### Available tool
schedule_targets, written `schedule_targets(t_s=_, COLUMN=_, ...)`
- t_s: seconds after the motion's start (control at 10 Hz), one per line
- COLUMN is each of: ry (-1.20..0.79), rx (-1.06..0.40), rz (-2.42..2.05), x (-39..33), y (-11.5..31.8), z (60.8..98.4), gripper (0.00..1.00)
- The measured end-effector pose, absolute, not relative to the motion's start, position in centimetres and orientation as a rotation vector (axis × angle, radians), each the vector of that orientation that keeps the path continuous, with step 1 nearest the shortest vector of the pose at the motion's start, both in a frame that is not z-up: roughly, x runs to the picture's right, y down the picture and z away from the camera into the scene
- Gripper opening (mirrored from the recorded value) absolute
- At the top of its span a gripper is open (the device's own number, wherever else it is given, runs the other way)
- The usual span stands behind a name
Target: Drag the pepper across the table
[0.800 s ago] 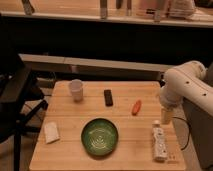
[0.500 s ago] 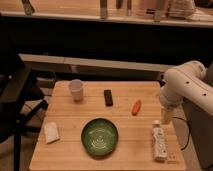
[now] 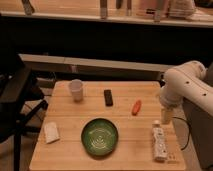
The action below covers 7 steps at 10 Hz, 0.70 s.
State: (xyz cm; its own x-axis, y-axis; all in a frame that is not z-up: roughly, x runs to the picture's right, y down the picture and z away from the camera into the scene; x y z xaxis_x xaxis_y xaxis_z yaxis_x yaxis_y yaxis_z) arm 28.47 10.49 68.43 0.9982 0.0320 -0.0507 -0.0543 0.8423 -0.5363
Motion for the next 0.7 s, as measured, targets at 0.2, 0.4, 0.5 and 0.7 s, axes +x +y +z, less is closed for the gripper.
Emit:
schedule_targets(t_s=0.2, ry=0.041, rx=-0.566, rz=0.039, x=28.5, y=10.5, z=68.5, gripper=0.80)
schedule_targets(t_s=0.4, ry=0.026, rx=-0.556, rz=-0.052, x=26.7, y=9.5, z=70.1, gripper=0.80)
schedule_targets(t_s=0.5, ry=0.020, rx=-0.550, rz=-0.086, x=25.7, y=8.9, z=70.9, gripper=0.80)
schedule_targets(t_s=0.7, ry=0.017, rx=-0.545, rz=-0.129, x=25.4, y=8.9, z=71.4, gripper=0.80)
